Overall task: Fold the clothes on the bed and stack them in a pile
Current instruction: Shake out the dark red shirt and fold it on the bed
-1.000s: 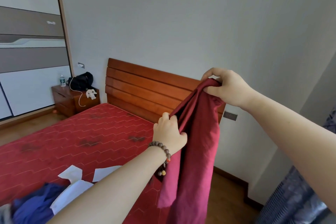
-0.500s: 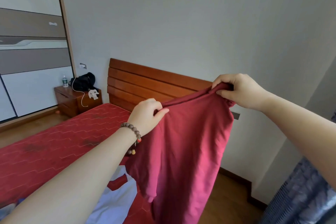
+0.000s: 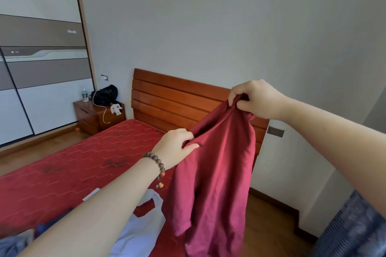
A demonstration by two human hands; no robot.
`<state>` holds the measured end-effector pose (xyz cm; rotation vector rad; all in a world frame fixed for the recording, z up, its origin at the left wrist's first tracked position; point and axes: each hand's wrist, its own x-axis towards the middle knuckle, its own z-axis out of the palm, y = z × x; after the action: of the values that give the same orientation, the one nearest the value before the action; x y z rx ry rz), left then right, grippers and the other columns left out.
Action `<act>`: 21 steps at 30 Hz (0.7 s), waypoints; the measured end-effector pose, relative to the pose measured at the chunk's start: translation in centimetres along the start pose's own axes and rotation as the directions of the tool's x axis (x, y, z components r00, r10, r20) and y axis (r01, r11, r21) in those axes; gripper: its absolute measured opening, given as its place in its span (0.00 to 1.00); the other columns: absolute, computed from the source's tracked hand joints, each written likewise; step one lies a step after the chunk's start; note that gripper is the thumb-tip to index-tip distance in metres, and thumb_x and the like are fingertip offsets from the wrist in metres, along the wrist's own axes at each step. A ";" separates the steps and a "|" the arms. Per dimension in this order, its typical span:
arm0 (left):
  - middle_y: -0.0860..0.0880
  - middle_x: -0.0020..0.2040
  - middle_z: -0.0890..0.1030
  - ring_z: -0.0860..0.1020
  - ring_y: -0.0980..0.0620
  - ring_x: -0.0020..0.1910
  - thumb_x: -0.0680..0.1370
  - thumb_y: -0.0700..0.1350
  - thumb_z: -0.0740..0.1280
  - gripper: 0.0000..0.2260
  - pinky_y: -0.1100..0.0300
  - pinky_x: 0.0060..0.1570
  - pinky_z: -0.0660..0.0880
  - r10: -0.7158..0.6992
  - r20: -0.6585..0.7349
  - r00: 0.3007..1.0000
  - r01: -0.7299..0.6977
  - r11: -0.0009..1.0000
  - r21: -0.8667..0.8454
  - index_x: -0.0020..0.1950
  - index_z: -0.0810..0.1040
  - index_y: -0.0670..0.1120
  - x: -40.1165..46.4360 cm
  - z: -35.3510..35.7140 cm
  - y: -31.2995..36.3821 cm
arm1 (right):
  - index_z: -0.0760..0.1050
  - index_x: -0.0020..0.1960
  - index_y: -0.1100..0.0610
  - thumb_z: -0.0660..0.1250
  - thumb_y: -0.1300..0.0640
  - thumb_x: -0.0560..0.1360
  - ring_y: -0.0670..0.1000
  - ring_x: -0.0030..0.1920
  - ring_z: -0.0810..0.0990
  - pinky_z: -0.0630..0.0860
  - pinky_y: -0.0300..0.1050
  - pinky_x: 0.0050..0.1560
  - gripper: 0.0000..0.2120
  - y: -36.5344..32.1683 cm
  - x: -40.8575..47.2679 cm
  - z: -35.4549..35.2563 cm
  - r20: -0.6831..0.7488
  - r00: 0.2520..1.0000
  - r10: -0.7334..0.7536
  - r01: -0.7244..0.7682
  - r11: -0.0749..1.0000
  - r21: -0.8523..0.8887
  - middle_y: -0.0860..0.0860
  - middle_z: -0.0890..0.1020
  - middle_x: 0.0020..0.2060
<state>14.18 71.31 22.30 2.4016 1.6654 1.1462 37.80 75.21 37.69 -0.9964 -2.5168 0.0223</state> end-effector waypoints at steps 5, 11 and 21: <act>0.51 0.30 0.70 0.69 0.50 0.31 0.77 0.48 0.70 0.16 0.54 0.33 0.66 0.007 -0.132 0.991 -0.007 1.000 -0.002 0.33 0.75 0.41 0.0 0.0 0.1 | 0.83 0.46 0.51 0.72 0.63 0.71 0.38 0.40 0.77 0.67 0.22 0.42 0.08 1.3 -0.3 -0.6 0.112 0.993 0.024 -0.018 0.998 -0.054 0.37 0.81 0.38; 0.51 0.27 0.68 0.68 0.49 0.30 0.77 0.48 0.70 0.20 0.54 0.33 0.66 -0.001 -0.167 0.986 -0.005 0.999 -0.039 0.29 0.67 0.44 0.1 -0.4 0.2 | 0.81 0.45 0.53 0.72 0.59 0.72 0.49 0.40 0.79 0.69 0.30 0.39 0.02 2.7 -1.1 -0.4 -0.033 0.987 0.155 -0.155 0.988 -0.003 0.48 0.82 0.39; 0.54 0.35 0.75 0.73 0.54 0.35 0.74 0.55 0.68 0.15 0.58 0.37 0.68 -0.082 0.105 0.991 0.085 0.996 -0.020 0.34 0.75 0.46 -5.7 7.0 -0.6 | 0.76 0.40 0.55 0.68 0.64 0.70 0.41 0.25 0.76 0.69 0.29 0.27 0.05 1.0 0.4 -1.1 -0.232 0.946 0.228 -0.212 0.973 0.091 0.50 0.79 0.31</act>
<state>16.65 69.65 13.81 2.3094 1.6919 1.0060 38.68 76.06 38.65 -1.1741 -2.1636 0.0466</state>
